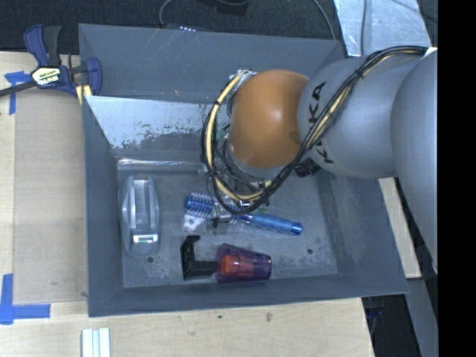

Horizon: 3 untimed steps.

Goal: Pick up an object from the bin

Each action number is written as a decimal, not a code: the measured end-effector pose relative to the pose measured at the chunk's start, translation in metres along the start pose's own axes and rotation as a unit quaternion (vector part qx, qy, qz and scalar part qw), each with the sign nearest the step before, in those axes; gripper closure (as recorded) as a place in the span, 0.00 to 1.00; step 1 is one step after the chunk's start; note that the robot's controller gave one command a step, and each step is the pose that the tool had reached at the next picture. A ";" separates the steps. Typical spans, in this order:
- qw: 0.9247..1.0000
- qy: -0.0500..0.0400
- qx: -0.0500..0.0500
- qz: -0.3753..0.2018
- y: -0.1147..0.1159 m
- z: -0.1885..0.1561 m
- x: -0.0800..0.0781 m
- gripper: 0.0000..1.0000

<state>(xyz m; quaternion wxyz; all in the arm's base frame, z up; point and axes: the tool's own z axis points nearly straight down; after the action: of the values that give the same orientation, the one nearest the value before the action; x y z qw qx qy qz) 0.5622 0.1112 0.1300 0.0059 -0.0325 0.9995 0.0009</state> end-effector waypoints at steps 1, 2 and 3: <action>0.999 0.003 -0.001 -0.050 -0.035 0.039 -0.005 0.00; 0.970 -0.001 0.000 -0.242 -0.027 0.059 0.009 1.00; 0.971 -0.001 0.000 -0.241 -0.028 0.059 0.009 1.00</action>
Offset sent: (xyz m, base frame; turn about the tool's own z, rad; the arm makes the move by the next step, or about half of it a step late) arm -0.0080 -0.0276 -0.0600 -0.4907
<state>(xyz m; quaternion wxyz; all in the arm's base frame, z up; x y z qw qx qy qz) 0.5558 0.0831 0.0711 0.0072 -0.2722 0.9622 -0.0007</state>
